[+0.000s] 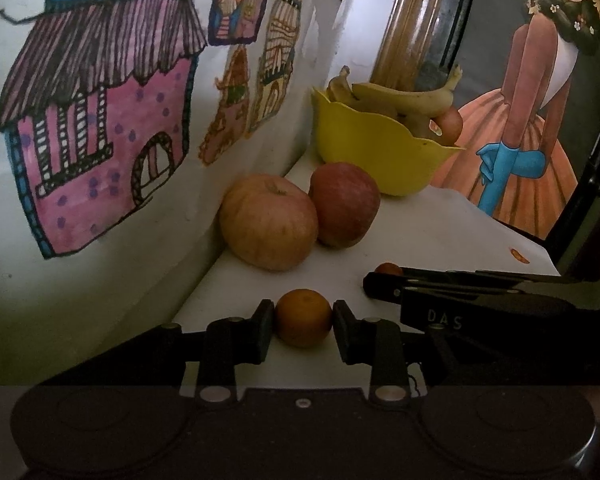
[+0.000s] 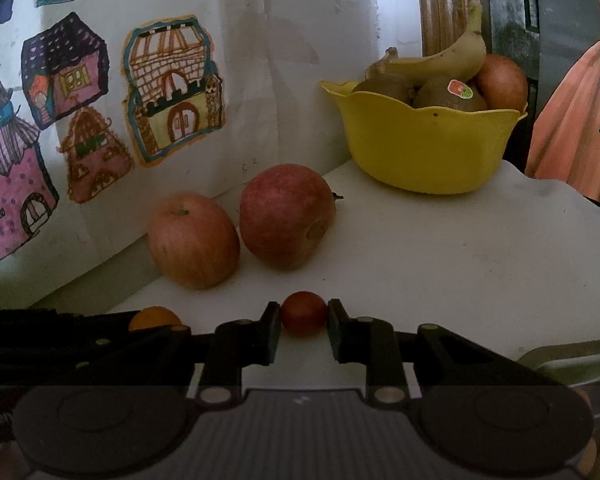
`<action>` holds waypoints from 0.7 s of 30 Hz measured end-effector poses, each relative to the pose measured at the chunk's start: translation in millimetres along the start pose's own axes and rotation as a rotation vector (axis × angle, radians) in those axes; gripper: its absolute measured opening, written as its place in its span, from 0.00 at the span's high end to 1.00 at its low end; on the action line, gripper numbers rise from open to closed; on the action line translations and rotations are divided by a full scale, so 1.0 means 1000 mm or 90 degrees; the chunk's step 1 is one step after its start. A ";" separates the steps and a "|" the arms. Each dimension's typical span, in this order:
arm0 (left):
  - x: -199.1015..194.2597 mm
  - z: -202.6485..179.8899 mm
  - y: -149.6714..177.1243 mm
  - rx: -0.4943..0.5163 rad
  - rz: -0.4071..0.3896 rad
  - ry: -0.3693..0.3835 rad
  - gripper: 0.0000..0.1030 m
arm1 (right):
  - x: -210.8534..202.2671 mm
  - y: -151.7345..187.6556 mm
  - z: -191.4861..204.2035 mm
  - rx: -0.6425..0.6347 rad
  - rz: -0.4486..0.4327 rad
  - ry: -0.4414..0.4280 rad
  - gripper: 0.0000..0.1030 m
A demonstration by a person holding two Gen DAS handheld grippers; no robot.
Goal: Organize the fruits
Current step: 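Carry the tomato and orange over the metal tray and lower them in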
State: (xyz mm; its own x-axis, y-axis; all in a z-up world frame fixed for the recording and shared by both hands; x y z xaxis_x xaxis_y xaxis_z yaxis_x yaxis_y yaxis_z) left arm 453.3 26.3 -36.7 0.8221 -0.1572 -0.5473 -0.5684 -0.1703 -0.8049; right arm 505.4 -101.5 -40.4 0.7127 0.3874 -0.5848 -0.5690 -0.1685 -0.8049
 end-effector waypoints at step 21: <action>-0.010 0.002 -0.001 -0.004 -0.028 0.010 0.67 | -0.044 0.009 -0.008 0.007 -0.019 0.007 0.73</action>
State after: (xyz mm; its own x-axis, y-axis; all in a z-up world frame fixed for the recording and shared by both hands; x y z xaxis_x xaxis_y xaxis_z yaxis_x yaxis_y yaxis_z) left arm 446.2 29.8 -31.0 0.8458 -0.1652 -0.5073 -0.5318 -0.1837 -0.8267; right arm 471.5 -127.1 -22.6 0.7339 0.3817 -0.5619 -0.5519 -0.1473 -0.8208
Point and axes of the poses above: each gripper's, at about its wrist camera, not at the fingertips, and x roughly the way its jaws point, z to its left, y to its underside, the point moved 8 cm from there along x, roughly the way its jaws point, and after that the axes turned 4 degrees about -y, right-handed, at the moved point
